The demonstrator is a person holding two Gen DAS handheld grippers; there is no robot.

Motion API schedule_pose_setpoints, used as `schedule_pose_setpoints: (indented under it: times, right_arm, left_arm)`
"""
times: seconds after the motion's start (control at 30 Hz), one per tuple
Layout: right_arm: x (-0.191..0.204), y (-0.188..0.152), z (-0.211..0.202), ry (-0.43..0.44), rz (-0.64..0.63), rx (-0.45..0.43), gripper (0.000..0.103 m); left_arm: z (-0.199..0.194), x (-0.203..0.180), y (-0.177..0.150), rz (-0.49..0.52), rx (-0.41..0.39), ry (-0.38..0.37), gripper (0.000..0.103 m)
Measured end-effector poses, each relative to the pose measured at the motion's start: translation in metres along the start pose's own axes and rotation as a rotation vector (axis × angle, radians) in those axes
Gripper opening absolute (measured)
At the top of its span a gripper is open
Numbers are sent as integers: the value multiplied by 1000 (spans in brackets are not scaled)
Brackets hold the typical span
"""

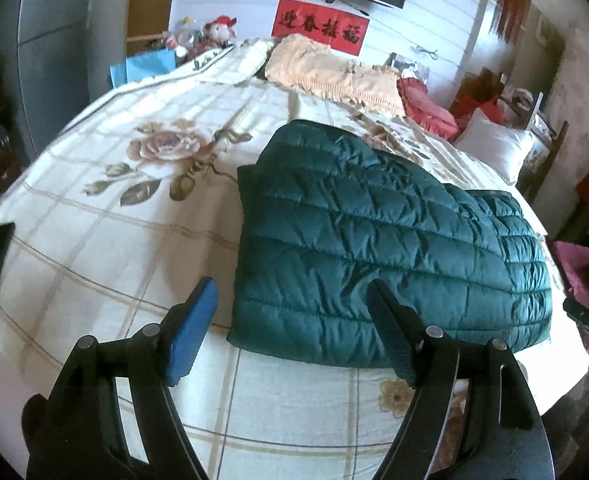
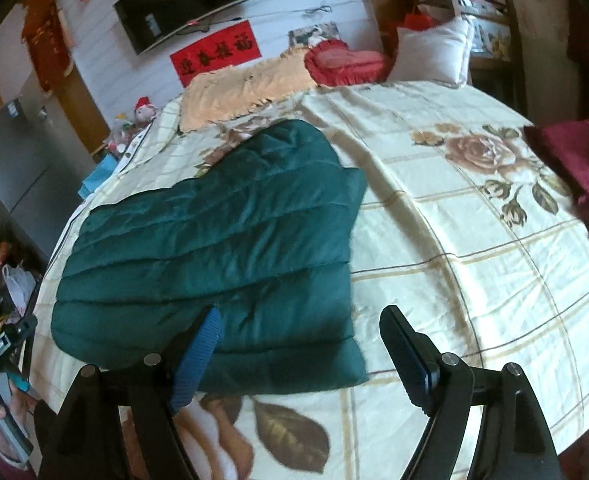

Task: Fold large clothes

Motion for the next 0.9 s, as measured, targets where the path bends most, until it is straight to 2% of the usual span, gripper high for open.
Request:
schedule_pose_setpoints:
  times: [0.17, 0.33, 0.5, 0.77, 0.9]
  right_arm:
    - [35, -7, -1, -17, -69, -9, 83]
    - [71, -14, 6, -50, -120, -31, 85]
    - [100, -16, 15, -108, -173, -68, 88]
    - [119, -17, 23, -136, -186, -71, 91]
    - [118, -18, 26, -132, -164, -66, 92]
  left_arm:
    - [-3, -20, -3, 53, -19, 43, 77]
    - [-4, -42, -8, 87, -33, 56, 77]
    - [-1, -61, -11, 135, -38, 77, 77]
    - [5, -72, -18, 158, -42, 93, 77]
    - [2, -72, -16, 159, -79, 103, 77]
Point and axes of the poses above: each gripper's, at about its wrist camera, not at the fingertips, and z roughly the way its jaws point, x to its left, y to its top, the point moved 9 cm from there along z, roughly the way its jaws point, and after that the axes turned 6 degrees about x, right-handed, at the moved point
